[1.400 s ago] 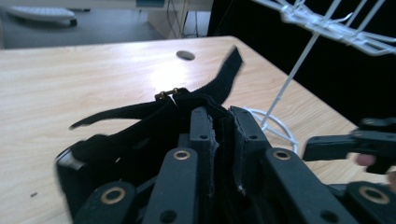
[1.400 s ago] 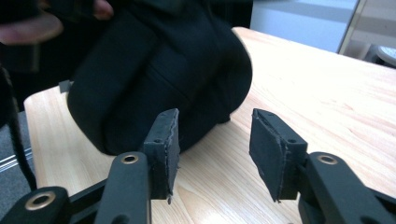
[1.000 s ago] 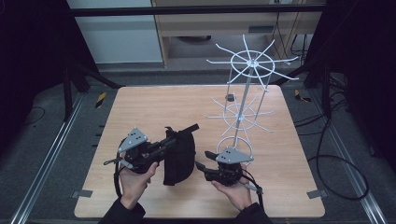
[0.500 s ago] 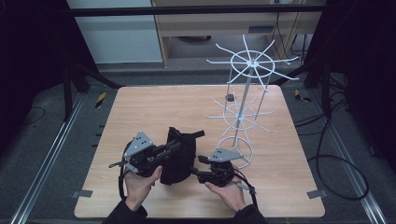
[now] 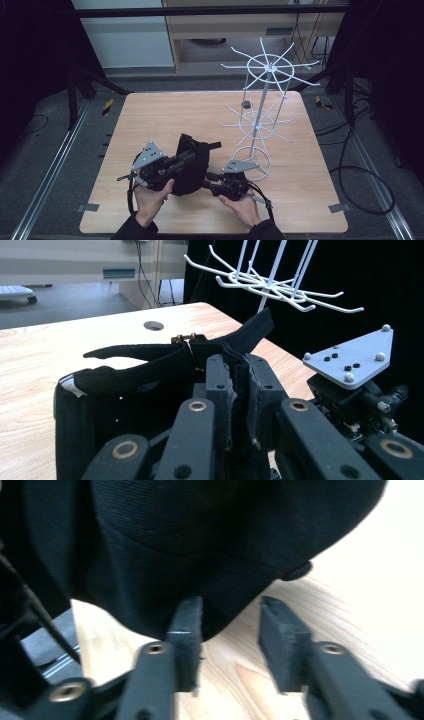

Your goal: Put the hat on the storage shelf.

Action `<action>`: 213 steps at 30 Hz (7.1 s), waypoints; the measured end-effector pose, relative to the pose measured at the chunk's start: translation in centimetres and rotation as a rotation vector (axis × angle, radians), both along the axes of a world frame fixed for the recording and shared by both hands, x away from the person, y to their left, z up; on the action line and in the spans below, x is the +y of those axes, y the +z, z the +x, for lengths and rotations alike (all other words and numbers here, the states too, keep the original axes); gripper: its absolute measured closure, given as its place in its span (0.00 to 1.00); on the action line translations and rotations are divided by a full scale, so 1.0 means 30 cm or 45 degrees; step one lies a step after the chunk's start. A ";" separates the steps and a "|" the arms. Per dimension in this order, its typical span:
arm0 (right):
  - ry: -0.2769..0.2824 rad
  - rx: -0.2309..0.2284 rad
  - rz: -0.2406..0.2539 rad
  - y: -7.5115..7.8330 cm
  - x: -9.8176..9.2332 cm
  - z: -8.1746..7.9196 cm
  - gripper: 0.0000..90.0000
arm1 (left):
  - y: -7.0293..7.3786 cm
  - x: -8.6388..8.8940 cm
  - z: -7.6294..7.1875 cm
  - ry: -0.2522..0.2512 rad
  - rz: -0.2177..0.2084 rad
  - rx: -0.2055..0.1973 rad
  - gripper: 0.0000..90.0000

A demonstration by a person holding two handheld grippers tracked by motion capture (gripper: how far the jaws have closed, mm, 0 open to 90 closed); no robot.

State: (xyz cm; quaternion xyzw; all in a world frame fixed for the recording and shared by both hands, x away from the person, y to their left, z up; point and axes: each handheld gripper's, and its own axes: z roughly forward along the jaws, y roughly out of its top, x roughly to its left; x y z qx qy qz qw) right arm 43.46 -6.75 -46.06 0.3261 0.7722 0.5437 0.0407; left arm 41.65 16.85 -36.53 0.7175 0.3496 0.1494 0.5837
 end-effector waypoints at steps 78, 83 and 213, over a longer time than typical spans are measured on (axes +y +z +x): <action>-0.270 -0.226 -0.304 0.066 -0.124 -0.054 0.63 | -0.187 0.379 0.032 0.494 0.353 0.148 0.51; -0.327 -0.223 -0.311 0.049 -0.208 -0.073 0.59 | -0.164 0.328 0.025 0.460 0.357 0.155 0.50; -0.708 -0.229 -0.397 -0.051 -0.592 -0.034 0.39 | 0.499 -0.043 0.130 -0.032 -0.373 -0.468 0.89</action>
